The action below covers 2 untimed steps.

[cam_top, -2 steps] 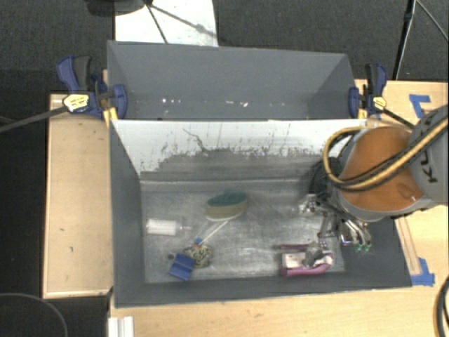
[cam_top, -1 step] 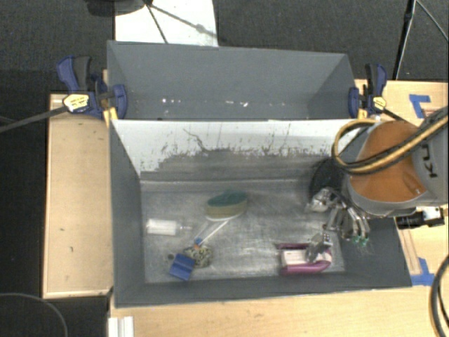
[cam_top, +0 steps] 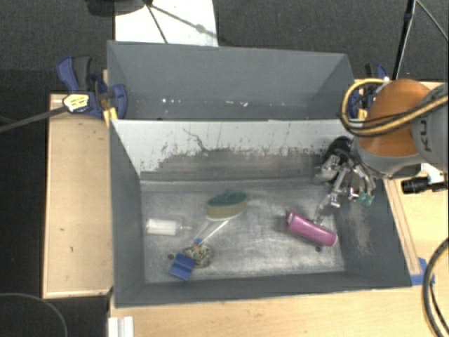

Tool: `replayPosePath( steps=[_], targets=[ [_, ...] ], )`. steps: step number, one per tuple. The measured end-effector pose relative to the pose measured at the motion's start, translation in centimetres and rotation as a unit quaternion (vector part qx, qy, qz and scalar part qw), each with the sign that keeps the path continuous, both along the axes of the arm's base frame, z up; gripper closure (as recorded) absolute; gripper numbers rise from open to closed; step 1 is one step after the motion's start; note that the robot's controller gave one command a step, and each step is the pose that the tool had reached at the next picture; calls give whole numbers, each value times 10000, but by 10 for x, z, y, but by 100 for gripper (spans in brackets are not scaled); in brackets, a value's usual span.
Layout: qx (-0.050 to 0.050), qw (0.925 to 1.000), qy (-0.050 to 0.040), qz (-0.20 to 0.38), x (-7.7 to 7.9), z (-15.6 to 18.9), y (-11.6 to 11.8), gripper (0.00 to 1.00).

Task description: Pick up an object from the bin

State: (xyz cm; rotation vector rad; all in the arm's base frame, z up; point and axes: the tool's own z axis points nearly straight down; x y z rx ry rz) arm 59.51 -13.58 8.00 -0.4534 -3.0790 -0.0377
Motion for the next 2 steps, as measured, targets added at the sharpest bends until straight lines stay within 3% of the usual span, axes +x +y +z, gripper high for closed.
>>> replayPosePath(
  steps=[1, 2],
  targets=[
    [-10, 10000, -26, 5, 0, 0, 0, 100],
    [-134, 9998, -149, 51, 1, 44, 2, 100]
  ],
)
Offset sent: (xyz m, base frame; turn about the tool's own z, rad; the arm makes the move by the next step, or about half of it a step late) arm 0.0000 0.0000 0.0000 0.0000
